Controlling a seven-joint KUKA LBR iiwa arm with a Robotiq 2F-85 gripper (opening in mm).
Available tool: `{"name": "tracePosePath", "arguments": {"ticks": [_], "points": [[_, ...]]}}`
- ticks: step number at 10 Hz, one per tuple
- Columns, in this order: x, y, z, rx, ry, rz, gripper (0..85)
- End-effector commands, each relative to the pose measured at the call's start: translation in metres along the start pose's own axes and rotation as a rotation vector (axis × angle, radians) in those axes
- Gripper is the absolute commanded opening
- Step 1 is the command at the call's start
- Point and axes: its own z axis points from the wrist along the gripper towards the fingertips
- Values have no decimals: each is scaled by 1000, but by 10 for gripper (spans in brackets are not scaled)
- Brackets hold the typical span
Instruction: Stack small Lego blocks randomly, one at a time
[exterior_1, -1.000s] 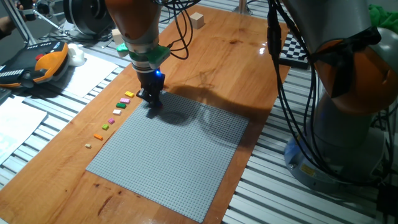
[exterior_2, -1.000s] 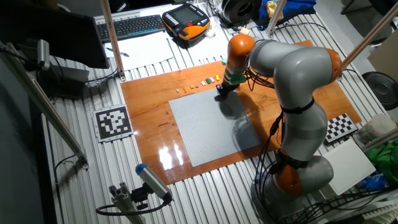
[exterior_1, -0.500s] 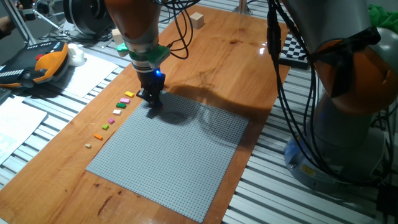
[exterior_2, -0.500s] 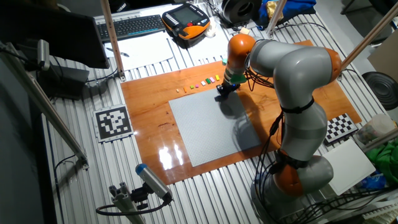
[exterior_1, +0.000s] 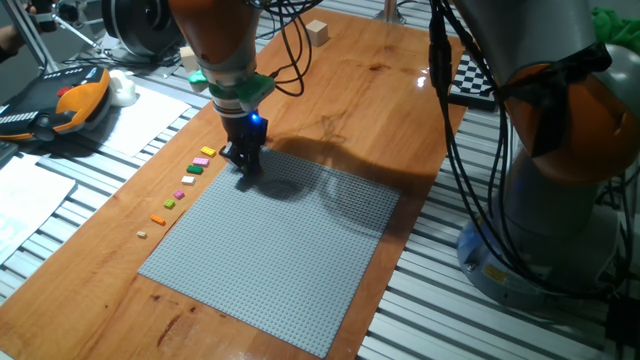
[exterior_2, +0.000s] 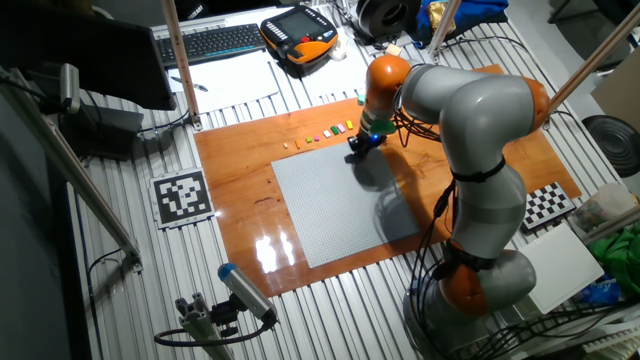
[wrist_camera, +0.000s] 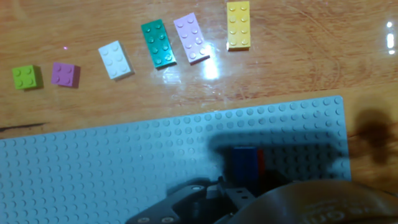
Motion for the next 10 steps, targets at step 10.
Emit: {"name": "tracePosePath", "arguments": {"ticks": [10], "points": [[-1,1,-6,7,-5,2,340]]}}
